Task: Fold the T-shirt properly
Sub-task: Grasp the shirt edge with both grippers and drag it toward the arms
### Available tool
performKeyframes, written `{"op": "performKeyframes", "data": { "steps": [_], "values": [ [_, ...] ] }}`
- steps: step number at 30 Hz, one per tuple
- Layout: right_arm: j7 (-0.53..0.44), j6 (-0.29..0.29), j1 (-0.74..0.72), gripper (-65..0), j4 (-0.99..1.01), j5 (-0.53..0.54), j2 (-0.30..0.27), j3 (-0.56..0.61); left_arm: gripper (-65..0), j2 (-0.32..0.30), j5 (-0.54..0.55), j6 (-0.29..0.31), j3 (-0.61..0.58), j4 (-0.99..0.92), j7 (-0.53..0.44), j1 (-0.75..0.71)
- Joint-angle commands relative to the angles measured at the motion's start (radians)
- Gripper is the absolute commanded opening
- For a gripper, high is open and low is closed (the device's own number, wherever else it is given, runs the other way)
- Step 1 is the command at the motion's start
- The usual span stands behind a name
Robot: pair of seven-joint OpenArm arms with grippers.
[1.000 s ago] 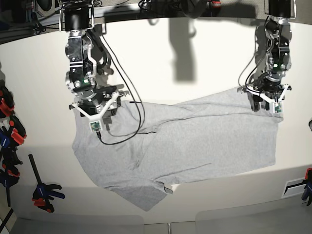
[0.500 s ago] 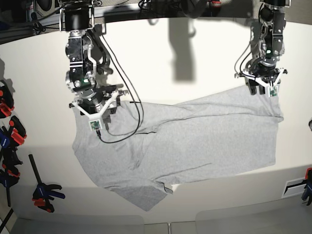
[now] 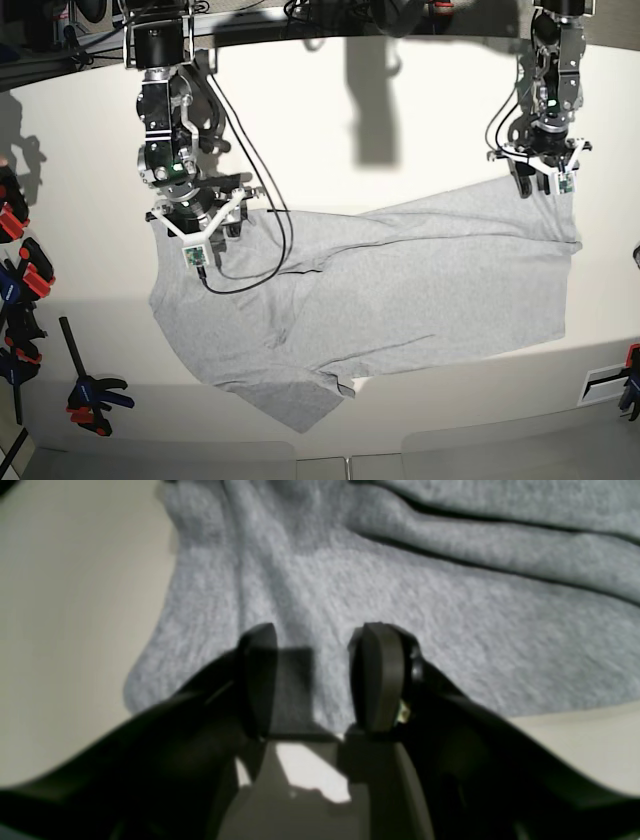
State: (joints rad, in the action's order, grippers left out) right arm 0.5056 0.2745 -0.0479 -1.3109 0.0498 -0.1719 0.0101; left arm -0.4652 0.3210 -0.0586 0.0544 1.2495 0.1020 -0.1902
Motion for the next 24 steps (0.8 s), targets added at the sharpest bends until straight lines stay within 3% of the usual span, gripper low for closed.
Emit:
{"op": "performKeyframes", "data": {
  "steps": [1,4,13,24],
  "values": [
    [0.053,0.007,-0.004,-35.1,0.0,-0.046,-0.006,-0.003,-39.9,-0.015,-0.035,-0.019,0.006,-0.007,0.072,-0.01],
    [0.056,0.006,0.0,-35.1,0.0,-0.079,-0.027,-0.003,-39.9,-0.015,-0.061,-0.02,0.006,-0.006,0.11,-0.01],
    [0.073,-0.013,0.001,-35.1,0.0,-0.072,-0.172,-0.003,-39.9,-0.015,-0.06,-0.019,0.006,-0.006,0.118,-0.012],
    [0.114,-0.007,0.002,-35.1,0.0,-0.024,-0.187,-0.003,-40.1,-0.042,-0.134,-0.017,0.006,0.019,0.191,-0.061]
  ]
}}
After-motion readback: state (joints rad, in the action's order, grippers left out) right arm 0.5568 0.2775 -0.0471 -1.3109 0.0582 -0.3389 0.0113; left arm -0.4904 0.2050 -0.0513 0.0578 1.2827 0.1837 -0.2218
